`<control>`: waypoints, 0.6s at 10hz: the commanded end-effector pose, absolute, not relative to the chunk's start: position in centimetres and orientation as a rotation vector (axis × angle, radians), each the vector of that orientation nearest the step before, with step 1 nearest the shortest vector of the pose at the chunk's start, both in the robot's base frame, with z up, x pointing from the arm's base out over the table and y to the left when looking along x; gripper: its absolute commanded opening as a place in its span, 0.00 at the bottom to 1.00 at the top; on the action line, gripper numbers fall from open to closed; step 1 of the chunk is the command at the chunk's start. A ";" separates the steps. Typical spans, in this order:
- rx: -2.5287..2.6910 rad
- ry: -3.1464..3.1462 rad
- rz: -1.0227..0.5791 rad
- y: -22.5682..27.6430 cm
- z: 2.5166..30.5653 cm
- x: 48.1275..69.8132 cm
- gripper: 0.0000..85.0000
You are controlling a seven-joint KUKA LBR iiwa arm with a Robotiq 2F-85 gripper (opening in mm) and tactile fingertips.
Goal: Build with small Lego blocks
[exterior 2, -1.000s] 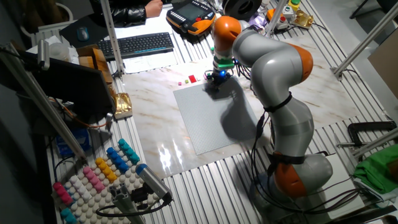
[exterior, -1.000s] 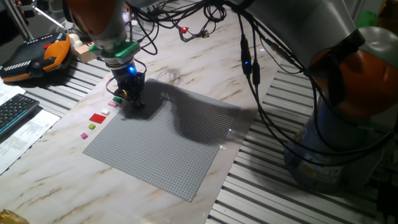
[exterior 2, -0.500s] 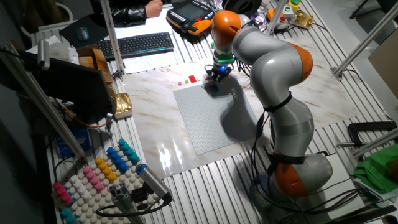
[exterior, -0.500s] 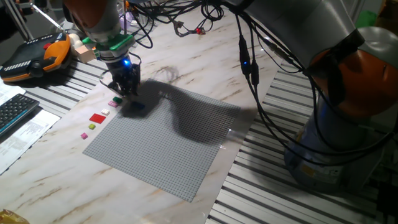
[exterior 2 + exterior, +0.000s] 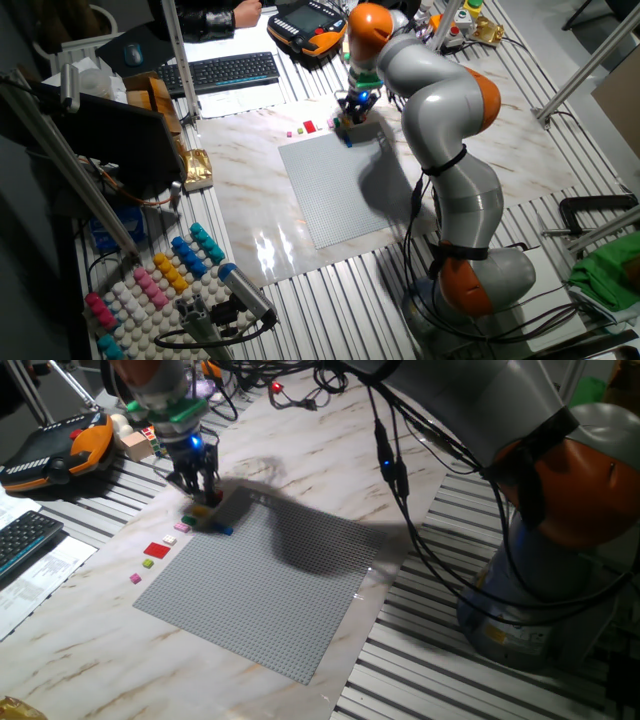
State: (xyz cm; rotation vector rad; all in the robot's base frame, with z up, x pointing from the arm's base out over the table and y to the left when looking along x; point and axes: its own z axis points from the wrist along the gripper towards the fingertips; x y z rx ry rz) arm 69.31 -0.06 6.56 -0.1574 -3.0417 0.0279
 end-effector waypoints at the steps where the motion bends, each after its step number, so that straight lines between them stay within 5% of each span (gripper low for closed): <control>1: -0.166 -3.043 0.032 -0.4 6.6 69.5 0.38; 6: -0.232 -3.068 0.064 -2.6 6.3 70.2 0.36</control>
